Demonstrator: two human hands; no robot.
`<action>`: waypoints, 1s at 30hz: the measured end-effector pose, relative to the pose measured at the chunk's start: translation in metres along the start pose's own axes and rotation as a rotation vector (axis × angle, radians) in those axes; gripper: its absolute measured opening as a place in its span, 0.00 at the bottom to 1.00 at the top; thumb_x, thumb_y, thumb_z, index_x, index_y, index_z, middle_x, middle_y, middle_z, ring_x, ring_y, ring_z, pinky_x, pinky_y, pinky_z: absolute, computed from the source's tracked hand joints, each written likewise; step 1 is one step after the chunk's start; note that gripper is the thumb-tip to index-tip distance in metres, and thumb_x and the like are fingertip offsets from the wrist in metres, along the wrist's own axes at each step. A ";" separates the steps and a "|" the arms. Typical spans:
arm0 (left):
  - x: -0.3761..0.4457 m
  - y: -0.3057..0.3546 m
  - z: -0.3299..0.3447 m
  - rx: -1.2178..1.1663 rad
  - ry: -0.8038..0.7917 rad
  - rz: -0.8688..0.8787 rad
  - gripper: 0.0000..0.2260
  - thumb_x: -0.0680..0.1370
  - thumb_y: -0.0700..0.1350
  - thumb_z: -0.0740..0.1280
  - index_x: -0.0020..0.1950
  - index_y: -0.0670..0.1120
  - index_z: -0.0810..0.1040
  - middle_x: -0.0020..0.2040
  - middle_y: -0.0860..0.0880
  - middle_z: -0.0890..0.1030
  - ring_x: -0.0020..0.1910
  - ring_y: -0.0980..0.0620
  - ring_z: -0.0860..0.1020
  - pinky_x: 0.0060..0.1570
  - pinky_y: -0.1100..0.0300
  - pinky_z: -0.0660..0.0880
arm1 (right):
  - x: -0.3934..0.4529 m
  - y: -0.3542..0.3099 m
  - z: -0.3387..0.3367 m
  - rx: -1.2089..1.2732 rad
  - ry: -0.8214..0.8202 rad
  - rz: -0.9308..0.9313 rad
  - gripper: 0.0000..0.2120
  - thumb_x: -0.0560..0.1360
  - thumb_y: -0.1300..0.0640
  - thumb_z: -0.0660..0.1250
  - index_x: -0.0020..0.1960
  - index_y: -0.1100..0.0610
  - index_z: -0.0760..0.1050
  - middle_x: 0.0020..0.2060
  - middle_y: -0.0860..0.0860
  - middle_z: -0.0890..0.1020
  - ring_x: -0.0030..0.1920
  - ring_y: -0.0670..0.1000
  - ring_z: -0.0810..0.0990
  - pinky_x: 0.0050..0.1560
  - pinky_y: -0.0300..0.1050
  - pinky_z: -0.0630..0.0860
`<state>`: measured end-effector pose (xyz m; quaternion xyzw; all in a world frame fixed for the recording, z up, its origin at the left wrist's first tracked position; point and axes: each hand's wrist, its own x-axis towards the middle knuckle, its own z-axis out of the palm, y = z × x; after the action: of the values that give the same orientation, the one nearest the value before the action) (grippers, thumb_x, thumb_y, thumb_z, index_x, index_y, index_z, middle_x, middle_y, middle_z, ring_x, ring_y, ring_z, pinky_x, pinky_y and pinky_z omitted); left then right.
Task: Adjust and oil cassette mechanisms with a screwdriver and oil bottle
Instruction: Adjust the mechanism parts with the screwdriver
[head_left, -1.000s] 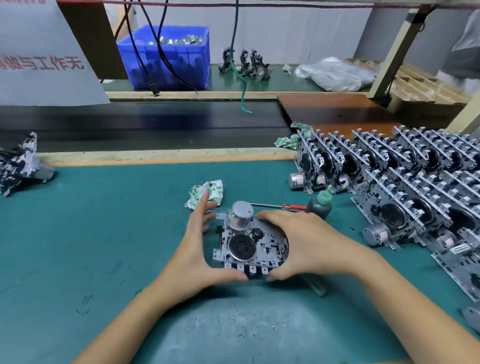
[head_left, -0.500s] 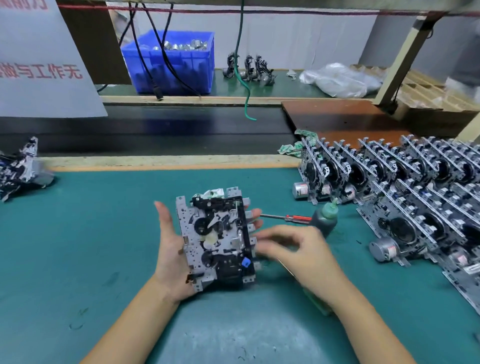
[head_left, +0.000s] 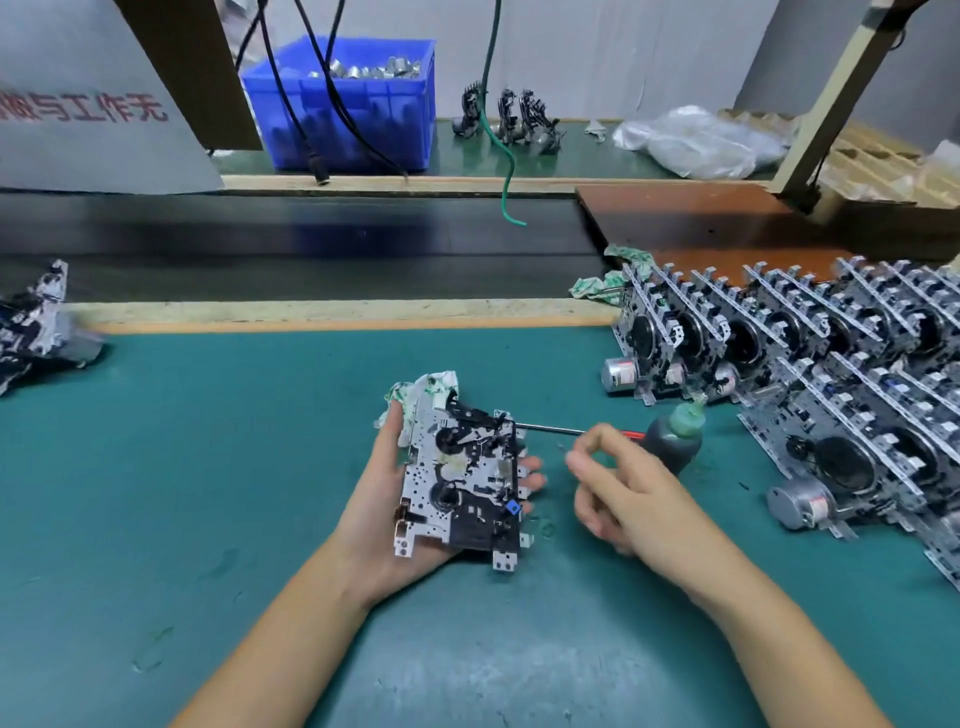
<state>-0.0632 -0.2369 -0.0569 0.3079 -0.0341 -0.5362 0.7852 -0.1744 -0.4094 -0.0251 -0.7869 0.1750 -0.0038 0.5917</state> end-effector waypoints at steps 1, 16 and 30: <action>0.000 0.000 0.000 0.019 0.008 -0.002 0.39 0.73 0.71 0.52 0.62 0.38 0.79 0.64 0.34 0.75 0.61 0.38 0.77 0.63 0.43 0.71 | -0.001 -0.001 0.002 0.088 -0.059 0.038 0.08 0.80 0.54 0.58 0.43 0.56 0.66 0.21 0.48 0.71 0.18 0.44 0.59 0.20 0.33 0.57; -0.001 -0.002 0.003 0.176 0.020 -0.056 0.35 0.74 0.69 0.51 0.57 0.42 0.82 0.59 0.40 0.80 0.57 0.45 0.79 0.56 0.54 0.76 | -0.006 -0.010 0.014 0.146 -0.339 0.191 0.21 0.78 0.50 0.60 0.30 0.57 0.77 0.19 0.51 0.72 0.17 0.43 0.61 0.19 0.32 0.57; -0.001 -0.003 0.005 0.179 0.078 -0.054 0.33 0.73 0.67 0.55 0.55 0.42 0.83 0.58 0.38 0.80 0.55 0.44 0.81 0.53 0.53 0.79 | -0.008 -0.010 0.017 0.070 -0.361 0.202 0.30 0.81 0.48 0.55 0.23 0.54 0.74 0.16 0.49 0.62 0.18 0.45 0.55 0.21 0.33 0.55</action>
<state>-0.0679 -0.2393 -0.0538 0.3980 -0.0430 -0.5396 0.7406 -0.1756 -0.3890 -0.0196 -0.7321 0.1440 0.1907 0.6379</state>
